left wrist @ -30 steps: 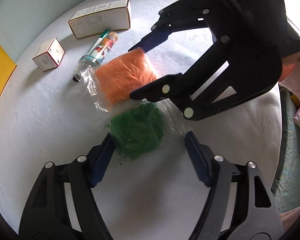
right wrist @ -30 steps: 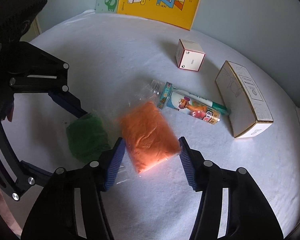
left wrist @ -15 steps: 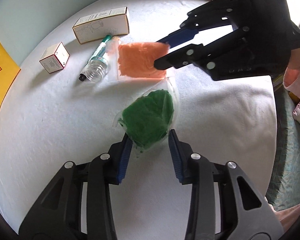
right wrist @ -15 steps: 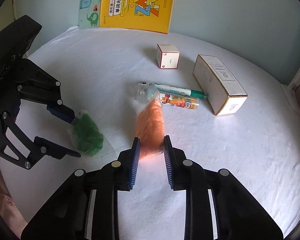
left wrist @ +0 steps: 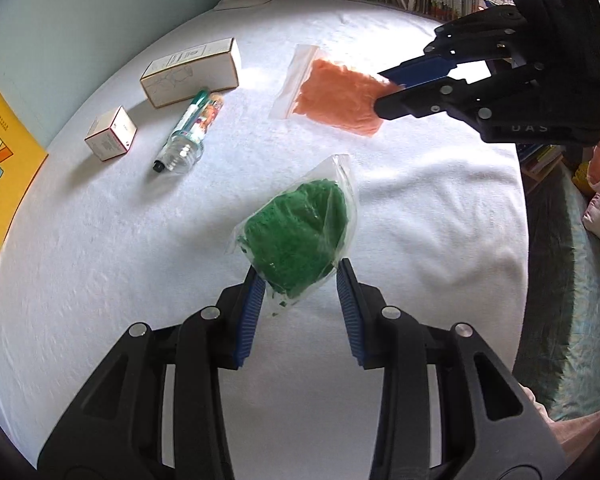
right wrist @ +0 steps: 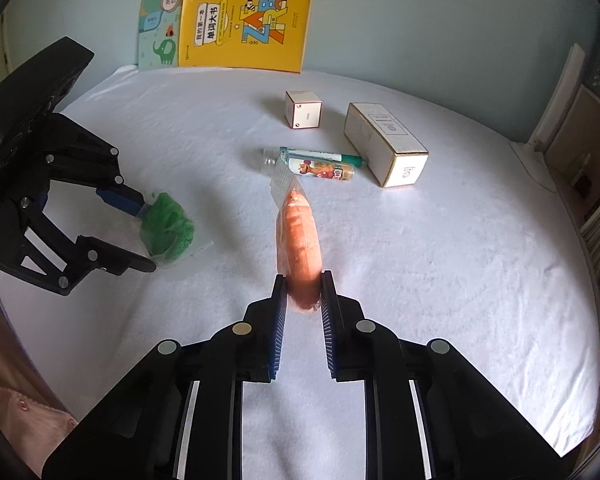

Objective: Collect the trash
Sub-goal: 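Grasp the green bag with the left tool while the right tool grasps the orange bag, then carry both bags over the teal wastebasket and open both tools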

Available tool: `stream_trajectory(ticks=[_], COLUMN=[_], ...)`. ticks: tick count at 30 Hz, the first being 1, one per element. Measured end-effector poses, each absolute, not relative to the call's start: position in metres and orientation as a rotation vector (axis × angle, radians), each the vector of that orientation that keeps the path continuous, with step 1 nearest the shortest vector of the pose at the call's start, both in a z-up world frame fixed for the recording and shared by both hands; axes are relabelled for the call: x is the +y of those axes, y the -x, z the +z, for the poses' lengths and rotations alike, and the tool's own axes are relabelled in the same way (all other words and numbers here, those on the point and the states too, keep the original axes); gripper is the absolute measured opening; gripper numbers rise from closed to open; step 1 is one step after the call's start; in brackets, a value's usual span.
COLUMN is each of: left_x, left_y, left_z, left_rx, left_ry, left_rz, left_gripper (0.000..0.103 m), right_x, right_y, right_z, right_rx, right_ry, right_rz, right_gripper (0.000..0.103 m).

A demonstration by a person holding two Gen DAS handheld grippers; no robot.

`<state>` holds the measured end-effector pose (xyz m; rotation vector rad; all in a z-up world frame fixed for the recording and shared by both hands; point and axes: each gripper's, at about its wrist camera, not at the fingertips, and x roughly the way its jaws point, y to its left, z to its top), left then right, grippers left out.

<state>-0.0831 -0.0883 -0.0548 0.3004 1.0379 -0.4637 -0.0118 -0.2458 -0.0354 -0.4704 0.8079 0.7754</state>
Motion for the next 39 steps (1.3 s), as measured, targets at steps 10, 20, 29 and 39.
stream_trajectory(ticks=[10, 20, 29, 39], left_x=[-0.131, -0.196, -0.261, -0.324], left_y=[0.095, 0.127, 0.168, 0.212], left_z=[-0.054, -0.050, -0.055, -0.082], left_rx=[1.007, 0.975, 0.955, 0.981], left_ry=[-0.346, -0.419, -0.470, -0.543], left_rz=[-0.546, -0.674, -0.808, -0.948], left_gripper=[0.035, 0.035, 0.035, 0.035], right_x=[-0.296, -0.358, -0.409, -0.463], right_y=[0.067, 0.118, 0.177, 0.243], right_z=[-0.030, -0.025, -0.031, -0.063], right_rx=[0.820, 0.819, 0.834, 0.887], right_ry=[0.470, 0.413, 0.334, 0.217], right_rz=[0.686, 0.558, 0.444, 0.320], right_gripper=[0.018, 0.018, 0.018, 0.018])
